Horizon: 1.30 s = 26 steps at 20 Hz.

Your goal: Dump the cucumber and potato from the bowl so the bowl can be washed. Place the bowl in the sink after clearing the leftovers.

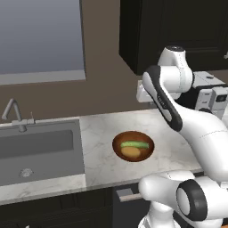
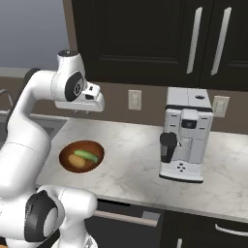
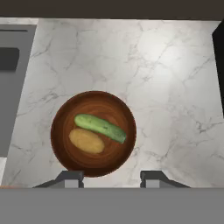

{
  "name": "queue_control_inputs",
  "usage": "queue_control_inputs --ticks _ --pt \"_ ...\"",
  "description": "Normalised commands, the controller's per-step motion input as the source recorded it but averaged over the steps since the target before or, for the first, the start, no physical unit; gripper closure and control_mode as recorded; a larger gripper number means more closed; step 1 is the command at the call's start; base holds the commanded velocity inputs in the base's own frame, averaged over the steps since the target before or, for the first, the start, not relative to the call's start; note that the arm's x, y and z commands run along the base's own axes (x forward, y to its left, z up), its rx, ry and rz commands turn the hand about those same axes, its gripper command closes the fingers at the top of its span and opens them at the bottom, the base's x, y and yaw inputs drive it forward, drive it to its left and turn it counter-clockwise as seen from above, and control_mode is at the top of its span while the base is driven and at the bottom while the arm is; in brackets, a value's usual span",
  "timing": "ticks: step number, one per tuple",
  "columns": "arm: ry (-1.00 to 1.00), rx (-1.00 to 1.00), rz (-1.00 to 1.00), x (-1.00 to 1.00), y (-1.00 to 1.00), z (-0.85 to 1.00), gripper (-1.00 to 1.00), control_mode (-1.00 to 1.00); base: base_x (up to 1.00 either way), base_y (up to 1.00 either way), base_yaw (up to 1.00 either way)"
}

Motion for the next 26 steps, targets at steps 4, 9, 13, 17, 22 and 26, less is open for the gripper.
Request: queue_control_inputs --ticks 4,9,13,17,22,26 --pt "0.01 0.01 -0.02 -0.11 0.0 -0.11 -1.0 -1.0 0.0 0.0 0.0" --pt "0.18 0.05 -0.05 -0.12 0.0 -0.66 -1.0 -1.0 0.0 0.0 0.0" --pt "0.21 0.0 -0.05 -0.15 0.0 -0.97 -1.0 -1.0 0.0 0.0 0.0" --pt "0.23 0.0 -0.08 -0.03 0.0 -1.0 -1.0 -1.0 0.0 0.0 0.0" --pt "0.16 0.0 -0.16 0.0 -0.05 -0.98 -1.0 -1.0 0.0 0.0 0.0" --pt "0.02 0.04 -0.18 0.0 -0.14 -0.67 -1.0 -1.0 0.0 0.0 0.0"
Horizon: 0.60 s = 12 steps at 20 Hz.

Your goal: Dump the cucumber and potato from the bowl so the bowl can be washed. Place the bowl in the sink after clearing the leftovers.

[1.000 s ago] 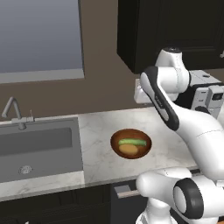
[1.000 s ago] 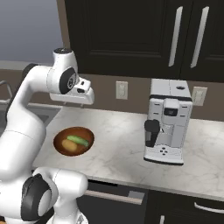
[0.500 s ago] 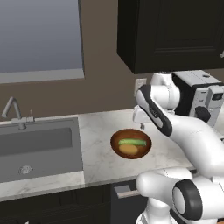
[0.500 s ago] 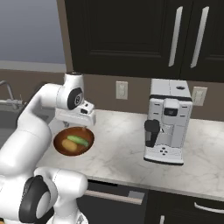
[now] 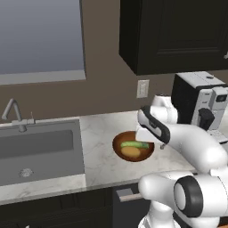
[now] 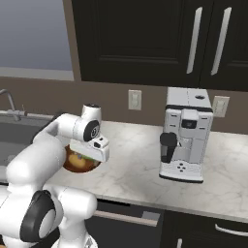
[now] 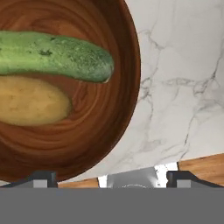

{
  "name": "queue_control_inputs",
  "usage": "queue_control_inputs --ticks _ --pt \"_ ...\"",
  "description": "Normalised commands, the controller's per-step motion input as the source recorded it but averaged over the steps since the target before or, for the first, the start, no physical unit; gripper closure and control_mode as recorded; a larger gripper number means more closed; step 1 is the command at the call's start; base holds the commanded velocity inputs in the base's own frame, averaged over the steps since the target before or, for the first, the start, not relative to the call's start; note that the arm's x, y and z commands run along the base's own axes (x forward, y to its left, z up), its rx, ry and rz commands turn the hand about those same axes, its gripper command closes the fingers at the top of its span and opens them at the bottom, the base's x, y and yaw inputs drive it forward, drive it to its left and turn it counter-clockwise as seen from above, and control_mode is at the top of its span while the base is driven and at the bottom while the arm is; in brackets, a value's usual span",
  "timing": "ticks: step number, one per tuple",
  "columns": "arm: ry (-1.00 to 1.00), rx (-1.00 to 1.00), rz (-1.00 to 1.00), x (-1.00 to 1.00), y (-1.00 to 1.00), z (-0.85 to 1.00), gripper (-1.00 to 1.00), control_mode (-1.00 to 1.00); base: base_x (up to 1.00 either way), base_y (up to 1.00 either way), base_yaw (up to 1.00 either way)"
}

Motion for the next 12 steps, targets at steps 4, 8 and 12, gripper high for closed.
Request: queue_control_inputs --ticks 4,8,12 --pt "0.0 0.0 -0.14 0.16 -0.01 -0.47 -1.0 -1.0 0.0 0.0 0.0" --pt "0.0 0.0 -0.09 0.33 0.0 -0.37 -1.0 -1.0 0.0 0.0 0.0" --pt "-0.01 0.0 -0.04 0.4 0.0 -0.09 -1.0 -1.0 0.0 0.0 0.0"
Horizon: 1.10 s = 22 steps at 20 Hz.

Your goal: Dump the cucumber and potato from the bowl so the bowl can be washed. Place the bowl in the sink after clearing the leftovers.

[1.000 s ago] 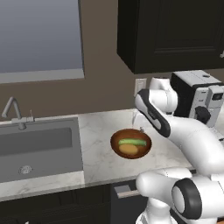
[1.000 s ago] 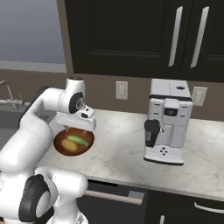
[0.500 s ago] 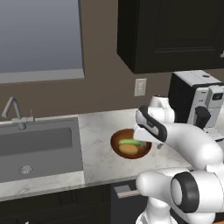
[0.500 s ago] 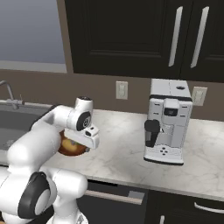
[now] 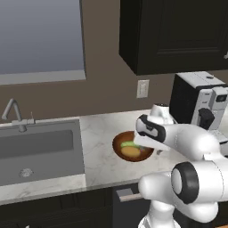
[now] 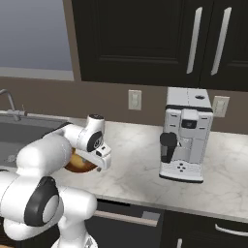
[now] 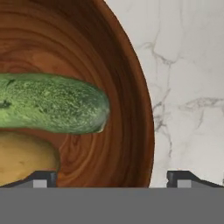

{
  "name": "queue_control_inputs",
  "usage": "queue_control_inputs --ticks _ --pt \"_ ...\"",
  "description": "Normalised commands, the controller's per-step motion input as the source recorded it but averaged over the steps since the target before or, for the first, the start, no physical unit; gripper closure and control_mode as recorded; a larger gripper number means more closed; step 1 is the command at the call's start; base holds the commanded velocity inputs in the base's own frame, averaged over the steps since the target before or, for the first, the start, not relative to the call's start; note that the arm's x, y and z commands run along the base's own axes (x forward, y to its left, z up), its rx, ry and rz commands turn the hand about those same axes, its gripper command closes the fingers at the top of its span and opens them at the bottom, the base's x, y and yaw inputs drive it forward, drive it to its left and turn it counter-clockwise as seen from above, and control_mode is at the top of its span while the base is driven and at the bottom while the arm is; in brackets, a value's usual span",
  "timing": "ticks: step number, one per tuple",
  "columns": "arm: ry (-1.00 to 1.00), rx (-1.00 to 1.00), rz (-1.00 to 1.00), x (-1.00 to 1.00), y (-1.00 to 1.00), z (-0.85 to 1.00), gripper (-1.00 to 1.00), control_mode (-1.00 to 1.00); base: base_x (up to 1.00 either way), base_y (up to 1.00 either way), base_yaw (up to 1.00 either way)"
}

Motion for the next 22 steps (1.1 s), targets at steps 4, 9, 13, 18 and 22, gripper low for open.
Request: queue_control_inputs --ticks 4,9,13,18,22 --pt "-0.01 0.0 -0.01 0.33 0.0 -0.1 -1.0 -1.0 0.0 0.0 0.0" --pt "0.0 0.0 0.0 0.14 0.0 -0.29 -1.0 -1.0 0.0 0.0 0.0" --pt "-0.08 0.0 0.0 0.0 0.0 -0.55 1.0 -1.0 0.0 0.0 0.0" --pt "-0.04 0.0 0.0 0.0 0.0 -0.1 1.0 -1.0 0.0 0.0 0.0" --pt "0.0 0.0 0.0 -0.01 0.0 0.0 1.0 -1.0 0.0 0.0 0.0"
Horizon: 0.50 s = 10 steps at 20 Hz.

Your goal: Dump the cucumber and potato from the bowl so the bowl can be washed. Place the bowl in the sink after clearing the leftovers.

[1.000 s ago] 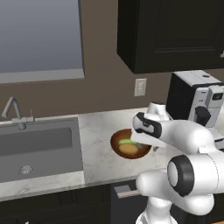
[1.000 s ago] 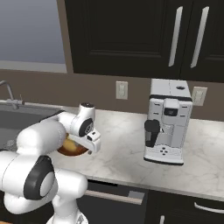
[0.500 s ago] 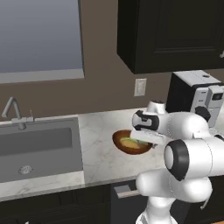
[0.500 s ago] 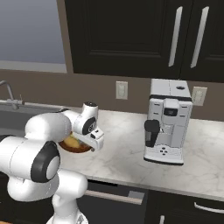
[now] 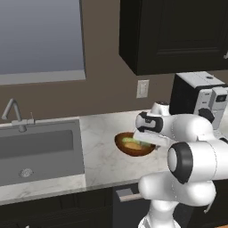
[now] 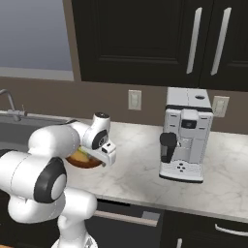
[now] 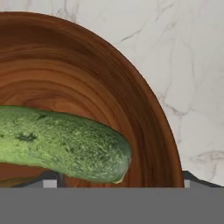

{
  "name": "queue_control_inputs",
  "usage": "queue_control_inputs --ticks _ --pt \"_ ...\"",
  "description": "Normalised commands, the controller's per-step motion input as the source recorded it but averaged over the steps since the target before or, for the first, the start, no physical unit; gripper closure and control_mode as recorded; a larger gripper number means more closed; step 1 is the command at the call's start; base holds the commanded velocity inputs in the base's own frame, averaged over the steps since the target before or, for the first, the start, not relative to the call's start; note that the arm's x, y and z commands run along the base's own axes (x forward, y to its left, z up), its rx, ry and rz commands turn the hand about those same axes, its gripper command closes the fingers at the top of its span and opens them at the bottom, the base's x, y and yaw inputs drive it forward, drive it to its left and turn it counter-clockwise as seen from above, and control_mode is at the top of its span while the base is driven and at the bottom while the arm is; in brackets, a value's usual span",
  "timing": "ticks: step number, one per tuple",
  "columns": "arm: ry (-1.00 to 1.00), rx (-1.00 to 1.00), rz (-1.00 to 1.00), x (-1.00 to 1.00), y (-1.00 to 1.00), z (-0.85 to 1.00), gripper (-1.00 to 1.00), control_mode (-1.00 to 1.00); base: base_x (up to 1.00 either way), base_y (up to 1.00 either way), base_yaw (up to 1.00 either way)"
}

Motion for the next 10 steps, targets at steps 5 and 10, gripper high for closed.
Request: queue_control_inputs --ticks 5,10 --pt "-0.07 0.0 0.0 -0.13 0.0 0.0 1.0 -1.0 0.0 0.0 0.0" --pt "-0.22 0.0 -0.02 -0.28 0.0 0.06 1.0 -1.0 0.0 0.0 0.0"
